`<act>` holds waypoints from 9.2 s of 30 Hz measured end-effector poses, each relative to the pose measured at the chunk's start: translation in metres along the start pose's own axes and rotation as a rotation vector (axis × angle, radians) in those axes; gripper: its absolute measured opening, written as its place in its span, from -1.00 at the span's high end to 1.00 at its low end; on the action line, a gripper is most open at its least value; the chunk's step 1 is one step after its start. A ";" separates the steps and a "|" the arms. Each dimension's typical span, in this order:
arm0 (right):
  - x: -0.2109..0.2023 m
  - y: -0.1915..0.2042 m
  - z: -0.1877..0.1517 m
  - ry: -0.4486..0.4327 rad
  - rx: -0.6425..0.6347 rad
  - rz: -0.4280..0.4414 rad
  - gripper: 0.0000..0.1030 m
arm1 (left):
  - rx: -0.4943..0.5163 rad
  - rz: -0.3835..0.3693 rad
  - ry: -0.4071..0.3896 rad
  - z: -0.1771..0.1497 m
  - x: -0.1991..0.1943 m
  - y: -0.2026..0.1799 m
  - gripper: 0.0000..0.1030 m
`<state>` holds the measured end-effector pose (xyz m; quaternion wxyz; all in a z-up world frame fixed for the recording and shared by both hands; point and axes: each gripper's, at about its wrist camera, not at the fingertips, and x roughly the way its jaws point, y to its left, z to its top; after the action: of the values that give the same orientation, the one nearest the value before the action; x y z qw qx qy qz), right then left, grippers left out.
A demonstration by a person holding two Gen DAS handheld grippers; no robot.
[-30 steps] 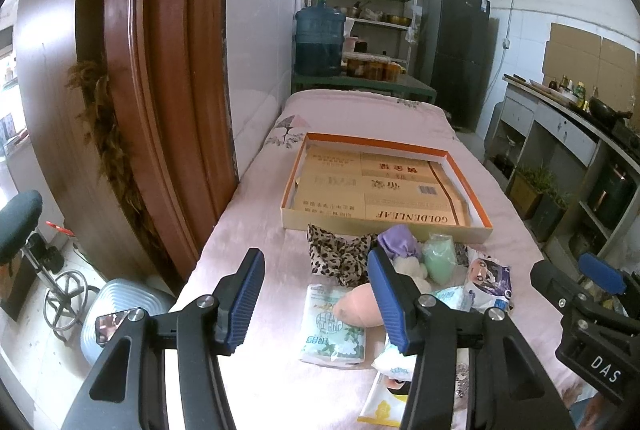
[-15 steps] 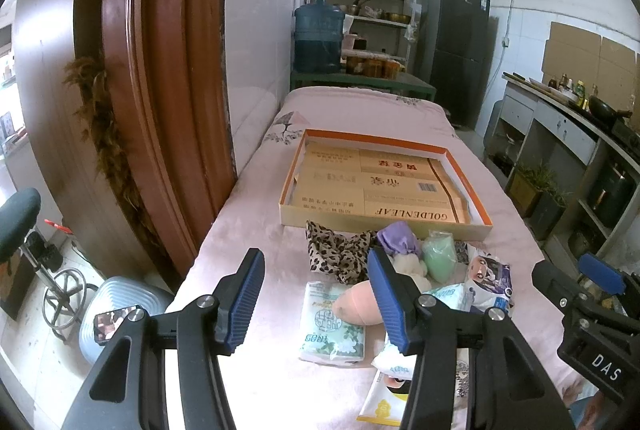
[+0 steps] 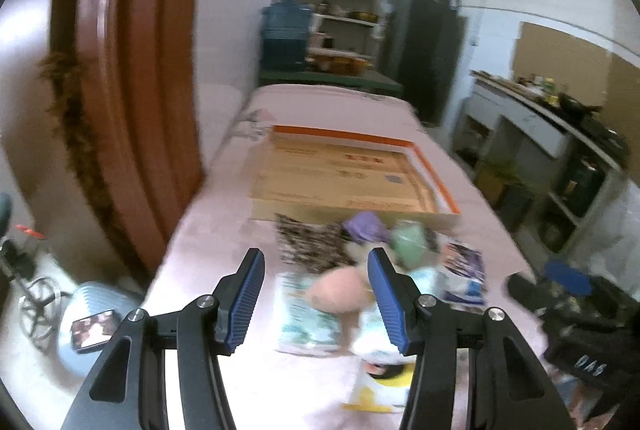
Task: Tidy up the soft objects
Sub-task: 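Grasp the green tissue pack with the left tool while the right tool grasps the white teddy bear, then carry the tissue pack and teddy bear into the box and open both tools, then withdraw both tools from the box back over the pile, then grasp the second green tissue pack with the left tool while the right tool grasps the yellow wipes pack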
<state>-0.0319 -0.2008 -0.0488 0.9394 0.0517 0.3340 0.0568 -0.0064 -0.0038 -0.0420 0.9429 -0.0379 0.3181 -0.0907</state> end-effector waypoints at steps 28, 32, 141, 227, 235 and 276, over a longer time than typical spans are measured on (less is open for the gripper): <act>0.034 0.021 -0.047 0.142 -0.117 0.158 -0.58 | 0.088 -0.223 0.197 -0.021 0.058 -0.023 0.53; 0.041 0.020 -0.044 0.152 -0.096 0.182 -0.58 | 0.064 -0.233 0.172 -0.018 0.050 -0.017 0.55; 0.276 -0.036 0.166 0.239 -0.157 0.071 -0.52 | -0.057 -0.061 0.130 0.145 0.231 0.027 -0.17; 0.013 0.011 -0.001 0.074 -0.059 0.076 -0.52 | 0.049 0.000 -0.089 0.010 -0.014 0.018 -0.16; 0.032 0.028 -0.034 0.156 -0.040 0.224 -0.52 | 0.022 -0.005 -0.058 -0.014 -0.005 0.031 -0.16; 0.036 0.025 -0.038 0.270 0.120 0.499 0.74 | 0.011 -0.107 0.058 -0.044 0.039 0.049 -0.16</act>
<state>-0.0299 -0.1687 -0.0967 0.8387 0.1798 0.4359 0.2726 0.0049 0.0360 -0.1064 0.9274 -0.0471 0.3422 -0.1437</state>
